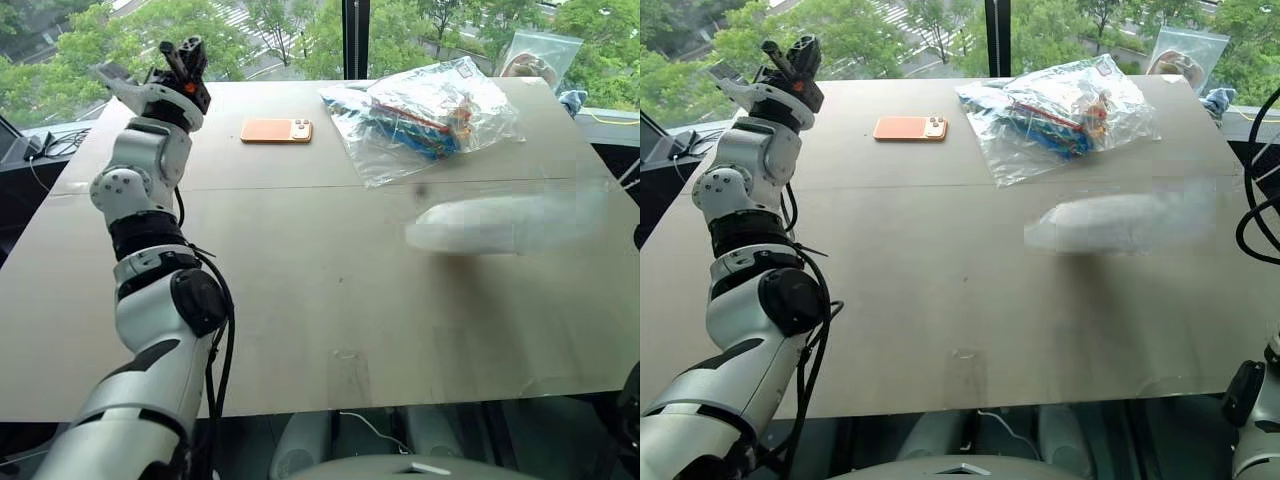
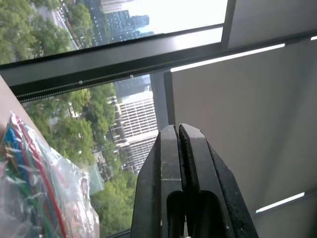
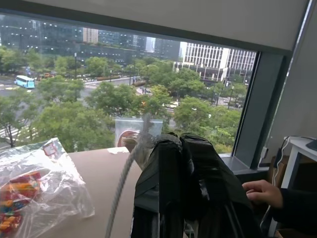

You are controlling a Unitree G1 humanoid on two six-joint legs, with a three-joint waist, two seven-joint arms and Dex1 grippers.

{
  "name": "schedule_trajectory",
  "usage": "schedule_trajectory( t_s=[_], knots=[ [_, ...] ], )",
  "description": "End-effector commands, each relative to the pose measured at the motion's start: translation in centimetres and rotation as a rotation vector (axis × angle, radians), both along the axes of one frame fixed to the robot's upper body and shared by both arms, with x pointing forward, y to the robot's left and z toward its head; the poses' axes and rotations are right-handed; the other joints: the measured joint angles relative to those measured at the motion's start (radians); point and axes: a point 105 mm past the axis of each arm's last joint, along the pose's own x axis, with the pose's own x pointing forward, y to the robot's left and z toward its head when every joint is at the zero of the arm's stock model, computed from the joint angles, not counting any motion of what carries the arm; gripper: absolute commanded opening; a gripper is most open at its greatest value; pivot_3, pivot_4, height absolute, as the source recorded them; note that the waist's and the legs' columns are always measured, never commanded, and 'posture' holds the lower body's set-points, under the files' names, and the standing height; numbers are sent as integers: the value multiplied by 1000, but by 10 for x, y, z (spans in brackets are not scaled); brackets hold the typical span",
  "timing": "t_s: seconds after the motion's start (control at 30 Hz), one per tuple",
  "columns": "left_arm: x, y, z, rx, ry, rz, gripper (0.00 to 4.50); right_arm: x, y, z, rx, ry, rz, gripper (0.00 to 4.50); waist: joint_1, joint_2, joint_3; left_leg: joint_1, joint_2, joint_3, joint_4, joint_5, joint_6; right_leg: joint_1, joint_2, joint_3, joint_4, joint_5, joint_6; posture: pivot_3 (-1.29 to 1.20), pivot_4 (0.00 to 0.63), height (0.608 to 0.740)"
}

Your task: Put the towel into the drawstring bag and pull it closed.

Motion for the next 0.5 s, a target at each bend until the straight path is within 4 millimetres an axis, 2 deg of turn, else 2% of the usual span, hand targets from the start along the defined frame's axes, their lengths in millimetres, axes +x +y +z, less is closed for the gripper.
schedule_trajectory(
  t_s=[0.03,0.13,0.2,0.3,0.4,0.5],
  knots=[
    [-20,-50,-10,285,-68,-168,12,-3,34,12,-41,-31,163,0,-2,0,0,0,0,0,0,0,0,0,0,0,0,0,0,0,150,740],
    [-49,-94,-60,449,-30,-380,806,-3,91,16,-23,-19,445,0,-18,2,0,0,0,0,-1,0,0,0,0,1,0,0,0,0,150,740],
    [-74,-117,-99,608,32,-526,1768,-8,122,20,-39,-6,582,0,-28,4,2,0,1,-1,-1,0,0,0,-1,3,0,0,0,0,150,740],
    [-110,-133,-147,718,127,-718,3123,-15,160,28,-88,8,734,0,-33,5,2,0,1,-2,-2,0,0,-1,1,5,0,0,0,0,150,740],
    [-123,-138,-169,769,173,-758,3123,-18,181,41,-122,-6,808,0,-29,6,3,1,1,-3,-2,0,0,-1,1,4,1,0,0,0,150,740],
    [-124,-145,-164,704,122,-736,3123,-20,202,66,-130,-50,907,0,-19,6,3,1,1,-3,0,0,0,0,0,4,1,0,0,0,150,740]
  ],
)
